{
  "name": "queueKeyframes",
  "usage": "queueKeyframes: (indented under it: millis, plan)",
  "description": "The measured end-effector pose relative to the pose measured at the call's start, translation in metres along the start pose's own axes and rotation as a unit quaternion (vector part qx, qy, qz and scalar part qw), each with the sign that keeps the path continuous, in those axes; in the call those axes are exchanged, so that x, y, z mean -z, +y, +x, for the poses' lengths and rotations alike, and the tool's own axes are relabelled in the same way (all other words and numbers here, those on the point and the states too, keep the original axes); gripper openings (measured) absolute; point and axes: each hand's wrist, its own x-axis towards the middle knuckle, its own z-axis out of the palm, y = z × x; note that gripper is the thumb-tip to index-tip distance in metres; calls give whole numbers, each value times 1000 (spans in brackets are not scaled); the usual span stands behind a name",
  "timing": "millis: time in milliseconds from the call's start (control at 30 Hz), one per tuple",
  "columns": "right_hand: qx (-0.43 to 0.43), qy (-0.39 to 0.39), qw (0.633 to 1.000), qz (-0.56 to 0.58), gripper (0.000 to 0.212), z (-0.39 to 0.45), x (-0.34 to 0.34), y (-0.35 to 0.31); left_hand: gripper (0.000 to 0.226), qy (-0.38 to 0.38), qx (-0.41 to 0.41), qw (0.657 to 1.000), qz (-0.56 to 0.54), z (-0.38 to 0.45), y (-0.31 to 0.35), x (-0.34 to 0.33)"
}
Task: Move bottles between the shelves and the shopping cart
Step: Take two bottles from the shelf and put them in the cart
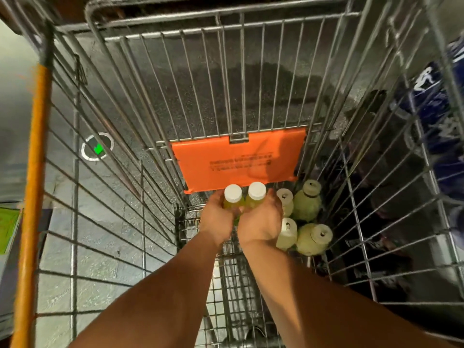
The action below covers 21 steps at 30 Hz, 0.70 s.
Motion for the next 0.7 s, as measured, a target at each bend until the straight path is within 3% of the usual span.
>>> queueKeyframes:
  millis: [167, 400, 533, 700]
  plan:
    - [16, 4, 1000, 0, 57, -21, 27, -7, 60, -25, 2, 998, 62, -19, 24, 16]
    - [45, 11, 999, 4, 39, -80, 92, -39, 49, -25, -95, 986, 134, -84, 84, 62]
    - [80, 34, 994, 74, 37, -143, 138, -61, 52, -51, -138, 978, 150, -139, 115, 102]
    - [58, 114, 991, 36, 38, -271, 217, -95, 53, -98, -250, 938, 220, -243, 159, 176]
